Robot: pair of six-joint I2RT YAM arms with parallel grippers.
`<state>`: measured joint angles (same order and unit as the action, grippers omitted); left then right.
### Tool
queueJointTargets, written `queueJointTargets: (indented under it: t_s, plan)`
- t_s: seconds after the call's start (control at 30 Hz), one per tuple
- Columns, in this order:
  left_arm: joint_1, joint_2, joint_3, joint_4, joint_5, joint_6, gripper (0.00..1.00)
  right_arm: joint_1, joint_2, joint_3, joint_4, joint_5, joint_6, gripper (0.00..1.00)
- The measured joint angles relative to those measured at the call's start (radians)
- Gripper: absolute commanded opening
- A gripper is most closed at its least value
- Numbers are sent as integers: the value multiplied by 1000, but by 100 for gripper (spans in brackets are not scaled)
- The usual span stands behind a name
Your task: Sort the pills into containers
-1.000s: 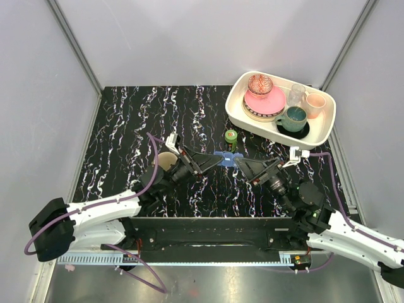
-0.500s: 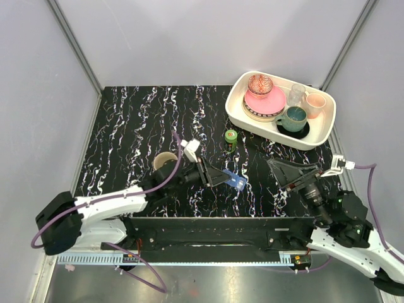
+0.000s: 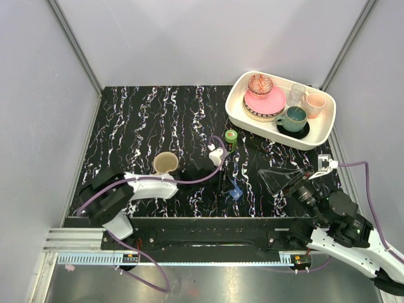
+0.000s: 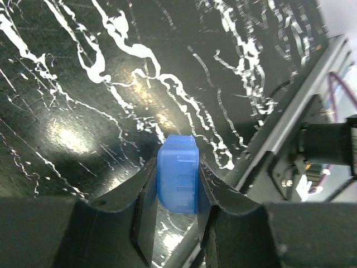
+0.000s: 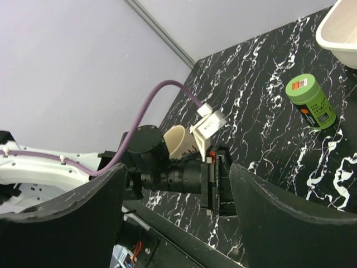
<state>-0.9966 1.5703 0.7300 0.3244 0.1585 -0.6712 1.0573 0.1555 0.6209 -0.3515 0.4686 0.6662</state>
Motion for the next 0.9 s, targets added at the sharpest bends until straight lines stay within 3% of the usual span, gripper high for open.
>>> queueJointTargets:
  t_s: [0.2,0.43,0.77,0.9]
  plan:
    - [7,97,60,-13,-5,83,13,0,-30,-47,-24,-19,1,82]
    - [10,129,116,-47,-36,150,46,0,-130,-85,-38,-26,0,83]
    - [18,150,122,-158,-117,182,65,0,-134,-89,-43,-31,-10,83]
    - [20,149,122,-192,-149,193,77,0,-134,-89,-43,-41,-14,84]
